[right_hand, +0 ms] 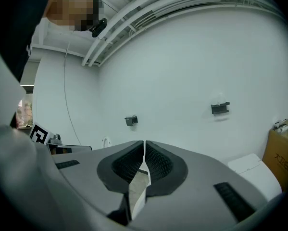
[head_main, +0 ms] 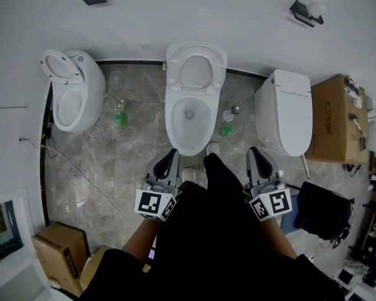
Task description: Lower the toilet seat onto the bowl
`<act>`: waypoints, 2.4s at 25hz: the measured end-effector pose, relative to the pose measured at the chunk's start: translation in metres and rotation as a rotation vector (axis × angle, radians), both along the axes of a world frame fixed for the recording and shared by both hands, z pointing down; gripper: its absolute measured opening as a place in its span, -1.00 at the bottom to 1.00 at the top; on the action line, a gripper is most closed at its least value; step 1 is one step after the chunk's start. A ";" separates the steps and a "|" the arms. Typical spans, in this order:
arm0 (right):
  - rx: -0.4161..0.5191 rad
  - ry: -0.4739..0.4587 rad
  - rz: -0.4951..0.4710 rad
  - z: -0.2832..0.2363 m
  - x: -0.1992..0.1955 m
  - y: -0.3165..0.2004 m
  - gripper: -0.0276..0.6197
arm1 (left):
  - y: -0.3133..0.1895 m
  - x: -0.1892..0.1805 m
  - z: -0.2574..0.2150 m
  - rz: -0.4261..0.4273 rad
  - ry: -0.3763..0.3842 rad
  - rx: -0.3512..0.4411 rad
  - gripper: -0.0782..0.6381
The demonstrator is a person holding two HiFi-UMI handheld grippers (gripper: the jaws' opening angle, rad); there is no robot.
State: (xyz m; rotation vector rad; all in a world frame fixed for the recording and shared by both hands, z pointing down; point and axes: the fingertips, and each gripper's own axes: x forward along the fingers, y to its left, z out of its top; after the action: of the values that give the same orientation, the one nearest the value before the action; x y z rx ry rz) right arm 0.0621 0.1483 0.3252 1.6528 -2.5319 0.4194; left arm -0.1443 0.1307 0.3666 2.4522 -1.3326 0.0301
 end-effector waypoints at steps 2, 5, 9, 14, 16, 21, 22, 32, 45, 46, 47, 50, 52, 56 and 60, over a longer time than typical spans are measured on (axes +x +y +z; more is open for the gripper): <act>0.004 -0.008 -0.062 0.003 -0.008 -0.003 -0.81 | 0.002 -0.006 0.003 -0.015 -0.016 -0.005 -0.73; 0.003 -0.015 -0.114 0.007 -0.016 -0.019 -0.81 | -0.001 -0.012 0.008 -0.037 -0.031 -0.020 -0.73; 0.012 -0.016 -0.131 0.014 -0.012 -0.057 -0.81 | -0.021 -0.010 0.010 -0.077 -0.001 -0.036 -0.73; -0.033 -0.003 -0.108 0.028 0.005 -0.109 -0.81 | -0.064 0.008 0.025 -0.068 -0.013 -0.072 -0.73; -0.057 0.005 -0.097 0.034 0.013 -0.133 -0.81 | -0.086 0.017 0.028 -0.052 -0.037 -0.066 -0.73; -0.088 0.019 -0.103 0.054 0.037 -0.190 -0.81 | -0.153 0.042 0.040 -0.029 -0.071 -0.055 -0.73; -0.094 0.013 -0.107 0.057 0.041 -0.200 -0.81 | -0.166 0.045 0.047 -0.031 -0.065 -0.068 -0.73; -0.151 0.040 -0.136 0.094 0.064 -0.289 -0.81 | -0.271 0.067 0.090 -0.050 -0.126 -0.100 -0.73; -0.283 0.099 -0.205 0.153 0.061 -0.371 -0.81 | -0.372 0.083 0.152 0.024 -0.324 -0.190 -0.73; -0.292 0.108 -0.223 0.158 0.059 -0.375 -0.80 | -0.377 0.085 0.157 0.036 -0.319 -0.198 -0.73; -0.302 0.119 -0.244 0.164 0.057 -0.378 -0.80 | -0.381 0.088 0.162 0.048 -0.307 -0.208 -0.73; -0.323 0.161 -0.286 0.181 0.053 -0.390 -0.80 | -0.396 0.093 0.173 0.067 -0.291 -0.223 -0.73; -0.333 0.185 -0.296 0.191 0.053 -0.398 -0.80 | -0.404 0.096 0.180 0.086 -0.328 -0.223 -0.73; -0.348 0.207 -0.306 0.206 0.054 -0.415 -0.80 | -0.424 0.097 0.195 0.109 -0.370 -0.247 -0.73; -0.351 0.236 -0.326 0.218 0.053 -0.431 -0.76 | -0.444 0.097 0.211 0.131 -0.379 -0.294 -0.45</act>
State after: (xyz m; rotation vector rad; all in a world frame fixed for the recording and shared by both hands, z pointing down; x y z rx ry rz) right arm 0.1152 -0.2826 0.5435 1.0765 -2.3272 0.5588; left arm -0.0472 -0.3130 0.5780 2.3449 -1.2008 0.7026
